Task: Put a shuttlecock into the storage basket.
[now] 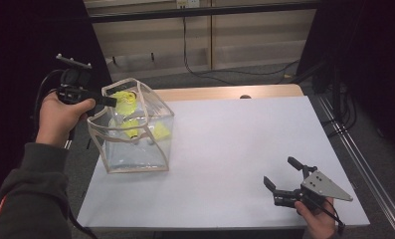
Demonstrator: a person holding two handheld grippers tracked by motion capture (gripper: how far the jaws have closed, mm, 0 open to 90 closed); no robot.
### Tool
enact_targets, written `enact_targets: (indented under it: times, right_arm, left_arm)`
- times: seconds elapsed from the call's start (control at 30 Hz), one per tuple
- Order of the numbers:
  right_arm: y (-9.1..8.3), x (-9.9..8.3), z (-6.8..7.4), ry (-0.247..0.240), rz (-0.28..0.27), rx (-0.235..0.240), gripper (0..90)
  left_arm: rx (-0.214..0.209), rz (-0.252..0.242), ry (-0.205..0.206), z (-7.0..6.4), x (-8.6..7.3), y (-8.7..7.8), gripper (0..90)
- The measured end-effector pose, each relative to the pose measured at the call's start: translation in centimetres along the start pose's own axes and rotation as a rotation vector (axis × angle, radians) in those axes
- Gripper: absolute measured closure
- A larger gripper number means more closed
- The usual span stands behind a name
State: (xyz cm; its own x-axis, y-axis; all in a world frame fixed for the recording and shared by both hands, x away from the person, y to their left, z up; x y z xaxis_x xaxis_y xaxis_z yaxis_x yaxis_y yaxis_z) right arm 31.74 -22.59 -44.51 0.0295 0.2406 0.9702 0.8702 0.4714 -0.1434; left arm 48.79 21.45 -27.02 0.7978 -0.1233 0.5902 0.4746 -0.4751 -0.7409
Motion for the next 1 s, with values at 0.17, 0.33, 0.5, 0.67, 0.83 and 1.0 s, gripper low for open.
enact_targets:
  times: [0.17, 0.33, 0.5, 0.67, 0.83, 1.0]
  right_arm:
    - [0.0, 0.0, 0.0, 0.001, 0.001, -0.002, 2.7]
    - [0.0, 0.0, 0.0, -0.001, -0.001, -0.002, 2.7]
    - [0.0, 0.0, 0.0, 0.001, 0.000, -0.002, 2.7]
    - [0.0, 0.0, 0.0, -0.002, 0.001, -0.002, 2.7]
    - [0.0, 0.0, 0.0, 0.001, 0.001, -0.002, 2.7]
    - [0.0, 0.0, 0.0, 0.003, 0.000, -0.002, 2.7]
  left_arm:
    - [0.004, -0.002, -0.004, 0.3, 0.0, -0.1, 90.0]
    - [0.011, -0.003, -0.006, 0.5, 0.0, -0.2, 90.0]
    - [0.021, -0.007, -0.017, 1.0, -0.1, 0.0, 90.0]
    - [0.030, -0.002, -0.022, 1.3, -0.3, 0.5, 90.0]
    - [0.032, 0.010, -0.022, 1.4, -0.5, 1.0, 90.0]
    - [0.041, 0.008, -0.029, 1.7, -0.7, 1.4, 90.0]
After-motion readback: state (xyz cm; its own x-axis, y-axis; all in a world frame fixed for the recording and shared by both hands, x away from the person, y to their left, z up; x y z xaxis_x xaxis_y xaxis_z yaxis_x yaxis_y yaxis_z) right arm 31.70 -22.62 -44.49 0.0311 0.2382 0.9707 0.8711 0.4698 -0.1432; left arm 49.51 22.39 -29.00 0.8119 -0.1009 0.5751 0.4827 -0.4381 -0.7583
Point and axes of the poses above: each handheld gripper's, and its own axes: y roughly forward along the jaws, x roughly out of its top, z roughly to its left, the point moved 9 cm from there along y, roughly forward along the jaws, and after that the axes turned 10 degrees about -y, right-handed, at the moved point
